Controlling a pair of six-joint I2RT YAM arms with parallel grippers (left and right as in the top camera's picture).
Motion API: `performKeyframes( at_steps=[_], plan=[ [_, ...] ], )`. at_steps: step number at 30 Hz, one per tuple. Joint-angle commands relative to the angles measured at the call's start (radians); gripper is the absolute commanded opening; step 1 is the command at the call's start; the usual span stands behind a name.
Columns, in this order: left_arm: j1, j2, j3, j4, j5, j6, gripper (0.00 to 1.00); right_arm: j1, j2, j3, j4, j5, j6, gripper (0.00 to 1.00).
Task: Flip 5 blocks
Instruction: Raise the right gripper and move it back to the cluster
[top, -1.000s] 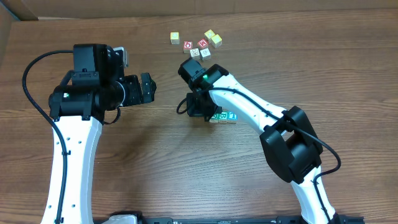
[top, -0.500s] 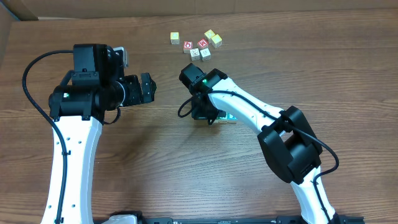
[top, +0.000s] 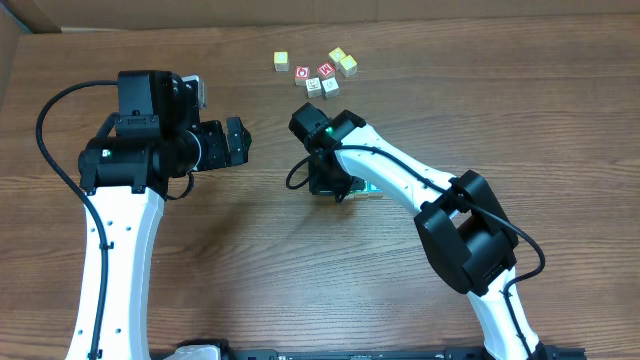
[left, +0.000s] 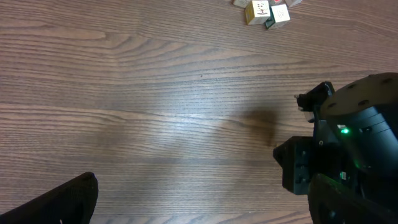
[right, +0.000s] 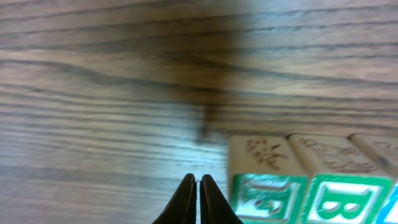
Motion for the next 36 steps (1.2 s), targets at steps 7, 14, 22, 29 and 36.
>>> performKeyframes(
  at_steps=[7,14,22,29,36],
  plan=[
    [-0.001,0.002,0.019,0.0,0.001,0.008,1.0,-0.05,-0.054,0.159,-0.031,-0.068,-0.056,0.09],
    [-0.001,0.002,0.019,0.0,0.001,0.008,1.0,-0.214,-0.065,0.19,-0.033,-0.068,-0.105,0.61],
    [-0.001,0.002,0.019,0.0,0.001,0.008,1.0,-0.297,-0.065,0.189,-0.001,-0.068,-0.267,0.85],
    [-0.001,0.002,0.019,0.0,0.001,0.008,1.0,-0.294,-0.065,0.189,0.106,-0.067,-0.374,0.82],
    [-0.001,0.002,0.019,0.0,0.001,0.008,1.0,-0.294,-0.041,0.185,0.271,-0.063,-0.415,0.78]
  ],
)
